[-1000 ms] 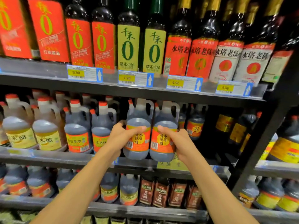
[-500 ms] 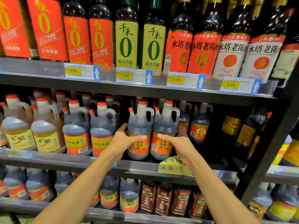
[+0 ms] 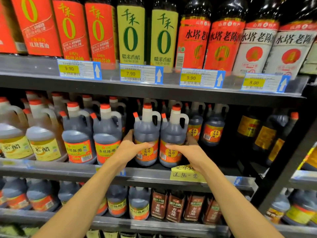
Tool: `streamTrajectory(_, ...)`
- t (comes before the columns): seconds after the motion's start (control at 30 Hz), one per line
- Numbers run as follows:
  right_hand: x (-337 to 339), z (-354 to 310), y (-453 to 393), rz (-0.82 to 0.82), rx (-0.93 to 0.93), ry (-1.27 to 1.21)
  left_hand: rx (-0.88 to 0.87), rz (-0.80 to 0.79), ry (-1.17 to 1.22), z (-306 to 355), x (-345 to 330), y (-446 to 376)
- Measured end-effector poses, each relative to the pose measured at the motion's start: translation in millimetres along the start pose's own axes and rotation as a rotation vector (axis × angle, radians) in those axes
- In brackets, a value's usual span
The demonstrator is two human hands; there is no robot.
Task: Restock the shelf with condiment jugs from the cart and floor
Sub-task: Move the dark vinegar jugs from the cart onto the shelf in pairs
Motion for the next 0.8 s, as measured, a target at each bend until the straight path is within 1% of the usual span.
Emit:
streamTrajectory(0.1, -1, -1, 5, 0.011, -0.016, 0.079, 0.017, -0.031, -0.109, 1, 1, 2)
streamTrajectory(0.17, 1, -6, 10, 0.072, -0.018, 0.206, 0.019, 0.003, -0.238, 1, 4, 6)
streamTrajectory(0.2, 0, -10, 15, 0.114, -0.015, 0.300, 0.015, 0.053, -0.323, 1, 6, 9)
streamTrajectory(0.27, -1, -18, 26, 0.239, -0.001, 0.482, -0.006, 0.209, -0.478, 3, 10, 19)
streamTrajectory(0.33, -4, -21, 34, 0.339, 0.023, 0.558, -0.031, 0.323, -0.567, 6, 8, 28)
streamTrajectory(0.4, -11, -18, 37, 0.394, 0.033, 0.548, -0.007, 0.369, -0.581, 10, 3, 33)
streamTrajectory(0.47, -15, -15, 36, 0.446, 0.066, 0.527, 0.024, 0.399, -0.526, 14, 2, 34)
streamTrajectory(0.57, -13, -11, 33, 0.506, 0.071, 0.506, 0.031, 0.396, -0.524, 18, 4, 31)
streamTrajectory(0.7, -7, -7, 26, 0.507, 0.046, 0.496, 0.041, 0.376, -0.534, 18, 7, 26)
streamTrajectory(0.8, -8, -11, 20, 0.461, 0.090, 0.455, 0.034, 0.368, -0.512, 15, 7, 18)
Point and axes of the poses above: each hand's wrist, its own y-axis away from the middle knuckle, its own x-axis out of the back of the hand, z = x × y, the point moved 7 cm from there along -y, towards the middle knuckle, and after that the axes turned 14 degrees about -y, right-handed, at the moved point
